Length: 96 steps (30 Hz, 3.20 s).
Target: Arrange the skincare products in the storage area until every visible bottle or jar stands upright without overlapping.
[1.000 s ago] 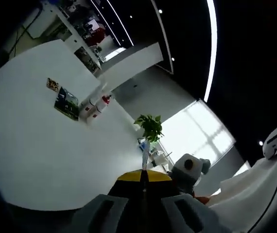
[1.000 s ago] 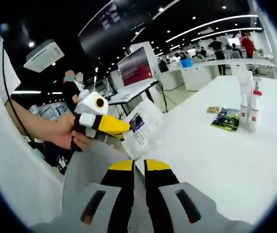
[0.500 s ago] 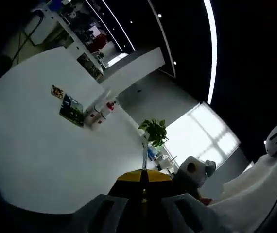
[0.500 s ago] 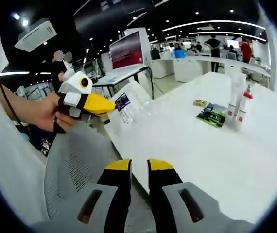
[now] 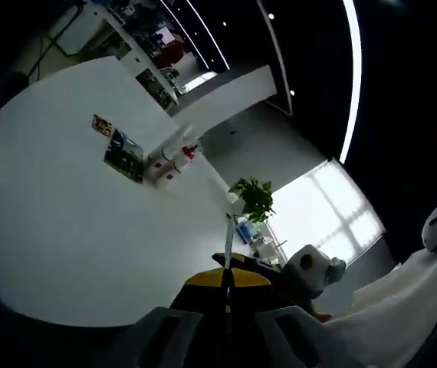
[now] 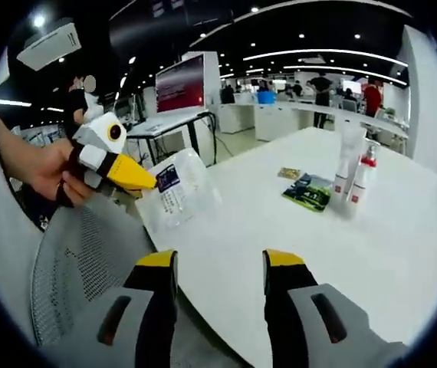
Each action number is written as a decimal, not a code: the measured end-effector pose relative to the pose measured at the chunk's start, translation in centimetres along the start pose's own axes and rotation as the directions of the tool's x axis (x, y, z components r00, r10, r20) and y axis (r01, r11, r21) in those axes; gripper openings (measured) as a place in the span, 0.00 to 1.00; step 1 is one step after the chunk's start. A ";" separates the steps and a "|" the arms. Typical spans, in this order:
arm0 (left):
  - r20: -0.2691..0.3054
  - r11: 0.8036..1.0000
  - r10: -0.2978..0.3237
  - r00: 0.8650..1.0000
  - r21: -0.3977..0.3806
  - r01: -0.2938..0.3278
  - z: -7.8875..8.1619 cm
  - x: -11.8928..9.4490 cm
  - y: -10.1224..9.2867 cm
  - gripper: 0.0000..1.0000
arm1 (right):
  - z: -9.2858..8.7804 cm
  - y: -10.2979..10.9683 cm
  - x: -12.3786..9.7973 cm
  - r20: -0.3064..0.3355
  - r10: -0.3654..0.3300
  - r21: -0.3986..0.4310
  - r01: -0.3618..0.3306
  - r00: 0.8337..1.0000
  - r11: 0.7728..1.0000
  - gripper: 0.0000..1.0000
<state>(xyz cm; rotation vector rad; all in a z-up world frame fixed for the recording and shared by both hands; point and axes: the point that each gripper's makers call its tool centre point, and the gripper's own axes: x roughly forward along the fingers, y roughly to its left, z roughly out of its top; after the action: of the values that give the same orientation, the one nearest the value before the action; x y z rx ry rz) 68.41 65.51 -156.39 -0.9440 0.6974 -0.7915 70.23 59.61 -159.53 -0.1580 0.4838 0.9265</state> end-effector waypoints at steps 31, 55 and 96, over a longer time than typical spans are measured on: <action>0.025 0.950 0.254 0.967 -0.195 -0.244 13.3 5.5 11.0 0.01 | -0.2 -3.6 -0.8 -0.002 -0.155 -0.059 0.155 0.988 0.986 0.38; 0.075 0.911 0.360 0.930 -0.243 -0.333 21.4 9.7 17.1 0.01 | -1.0 -4.2 -0.7 -0.040 -0.165 -0.033 0.164 0.985 0.986 0.36; -0.023 0.745 0.606 0.795 -0.334 -0.577 19.1 10.2 24.4 0.07 | -1.5 -4.1 -0.3 -0.063 -0.147 -0.002 0.147 0.987 0.989 0.35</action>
<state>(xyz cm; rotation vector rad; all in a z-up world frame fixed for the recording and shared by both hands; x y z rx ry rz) 95.80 73.98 -171.89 -0.9632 1.0051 -0.0585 72.86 56.50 -161.01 -0.2184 0.5243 0.7779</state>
